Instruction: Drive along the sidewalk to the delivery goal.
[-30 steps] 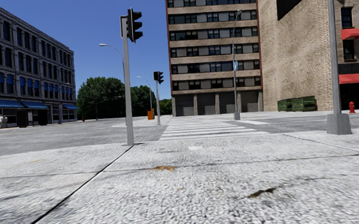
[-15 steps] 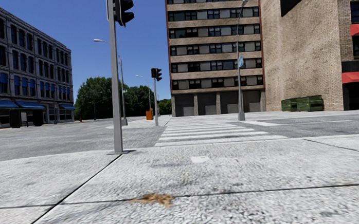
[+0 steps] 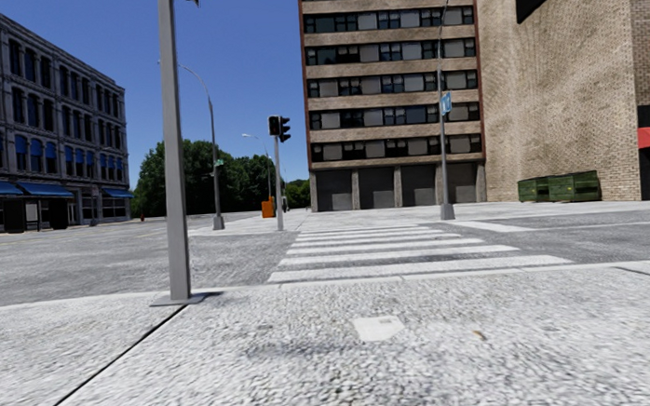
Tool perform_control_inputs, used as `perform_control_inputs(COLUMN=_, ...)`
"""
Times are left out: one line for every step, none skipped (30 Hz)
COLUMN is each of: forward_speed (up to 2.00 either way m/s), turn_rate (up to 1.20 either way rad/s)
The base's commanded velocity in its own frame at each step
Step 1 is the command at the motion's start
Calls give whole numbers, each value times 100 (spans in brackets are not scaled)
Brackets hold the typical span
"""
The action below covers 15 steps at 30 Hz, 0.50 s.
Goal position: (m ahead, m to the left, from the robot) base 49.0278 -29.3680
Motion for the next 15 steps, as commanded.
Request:
perform_control_inputs(forward_speed=200, turn_rate=0)
perform_control_inputs(forward_speed=200, turn_rate=0)
perform_control_inputs(forward_speed=200, turn_rate=0)
perform_control_inputs(forward_speed=200, turn_rate=0)
perform_control_inputs(forward_speed=200, turn_rate=0)
perform_control_inputs(forward_speed=200, turn_rate=0)
perform_control_inputs(forward_speed=200, turn_rate=0)
perform_control_inputs(forward_speed=200, turn_rate=0)
perform_control_inputs(forward_speed=200, turn_rate=0)
perform_control_inputs(forward_speed=200, turn_rate=0)
perform_control_inputs(forward_speed=200, turn_rate=0)
perform_control_inputs(forward_speed=200, turn_rate=0)
perform_control_inputs(forward_speed=200, turn_rate=0)
perform_control_inputs(forward_speed=200, turn_rate=0)
perform_control_inputs(forward_speed=200, turn_rate=0)
